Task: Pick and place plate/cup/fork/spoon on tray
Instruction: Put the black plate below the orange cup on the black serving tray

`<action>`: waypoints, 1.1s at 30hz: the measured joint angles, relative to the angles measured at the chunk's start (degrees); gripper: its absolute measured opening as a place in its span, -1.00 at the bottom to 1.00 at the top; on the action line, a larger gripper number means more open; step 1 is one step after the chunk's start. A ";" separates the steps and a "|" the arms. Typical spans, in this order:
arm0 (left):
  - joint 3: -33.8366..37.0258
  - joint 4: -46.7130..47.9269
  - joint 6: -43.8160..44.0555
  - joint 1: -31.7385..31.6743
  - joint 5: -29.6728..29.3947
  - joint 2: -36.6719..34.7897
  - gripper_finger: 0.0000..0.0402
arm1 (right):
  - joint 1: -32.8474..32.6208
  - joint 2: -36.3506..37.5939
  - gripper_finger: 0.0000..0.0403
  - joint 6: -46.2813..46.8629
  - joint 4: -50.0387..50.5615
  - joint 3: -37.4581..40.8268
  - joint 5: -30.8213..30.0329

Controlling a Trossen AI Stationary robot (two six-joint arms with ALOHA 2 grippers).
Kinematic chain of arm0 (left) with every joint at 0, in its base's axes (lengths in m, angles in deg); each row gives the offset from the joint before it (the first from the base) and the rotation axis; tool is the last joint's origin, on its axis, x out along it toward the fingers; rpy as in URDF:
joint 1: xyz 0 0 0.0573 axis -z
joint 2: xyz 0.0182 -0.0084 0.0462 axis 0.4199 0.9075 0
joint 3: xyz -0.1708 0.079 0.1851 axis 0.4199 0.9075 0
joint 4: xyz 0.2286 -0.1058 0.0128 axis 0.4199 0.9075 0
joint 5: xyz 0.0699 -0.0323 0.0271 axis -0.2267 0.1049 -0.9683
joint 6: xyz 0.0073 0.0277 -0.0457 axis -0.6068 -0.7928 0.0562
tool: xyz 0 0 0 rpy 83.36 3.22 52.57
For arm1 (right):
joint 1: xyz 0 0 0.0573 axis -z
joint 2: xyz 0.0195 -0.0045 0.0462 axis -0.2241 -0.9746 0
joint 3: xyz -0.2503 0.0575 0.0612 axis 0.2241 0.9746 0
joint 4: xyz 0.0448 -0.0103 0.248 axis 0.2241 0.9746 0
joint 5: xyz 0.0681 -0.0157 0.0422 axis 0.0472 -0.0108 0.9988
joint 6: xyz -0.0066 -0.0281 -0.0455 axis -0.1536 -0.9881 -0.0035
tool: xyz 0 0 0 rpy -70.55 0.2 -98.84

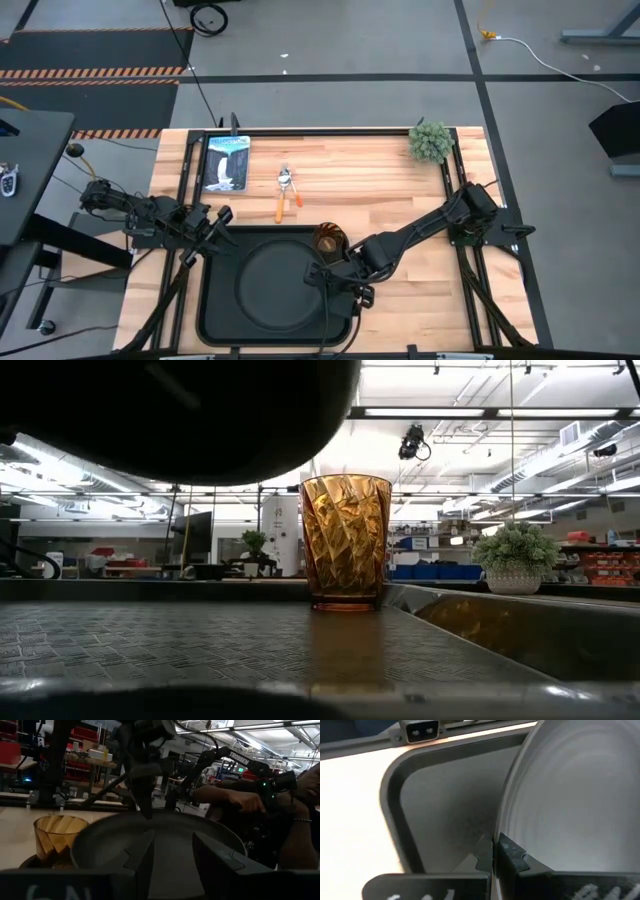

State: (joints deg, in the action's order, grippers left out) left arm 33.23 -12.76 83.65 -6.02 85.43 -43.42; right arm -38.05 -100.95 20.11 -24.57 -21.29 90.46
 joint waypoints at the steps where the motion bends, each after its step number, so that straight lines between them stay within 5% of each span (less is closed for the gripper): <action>1: 0.00 0.00 0.00 0.02 0.00 0.01 -0.29 | -0.16 -0.02 -0.95 -0.15 -1.34 0.92 0.00; 19: 0.00 -0.02 0.00 0.00 0.00 0.01 -0.29 | 2.41 0.04 -0.95 -0.68 -18.88 15.54 4.10; 33: 0.00 -0.02 0.00 0.00 0.00 0.01 -0.29 | 2.21 0.04 -0.89 -3.50 -20.96 23.80 0.95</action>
State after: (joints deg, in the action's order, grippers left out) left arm 33.23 -12.79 83.65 -6.02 85.43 -43.41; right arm -35.84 -100.91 16.61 -45.53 2.51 91.42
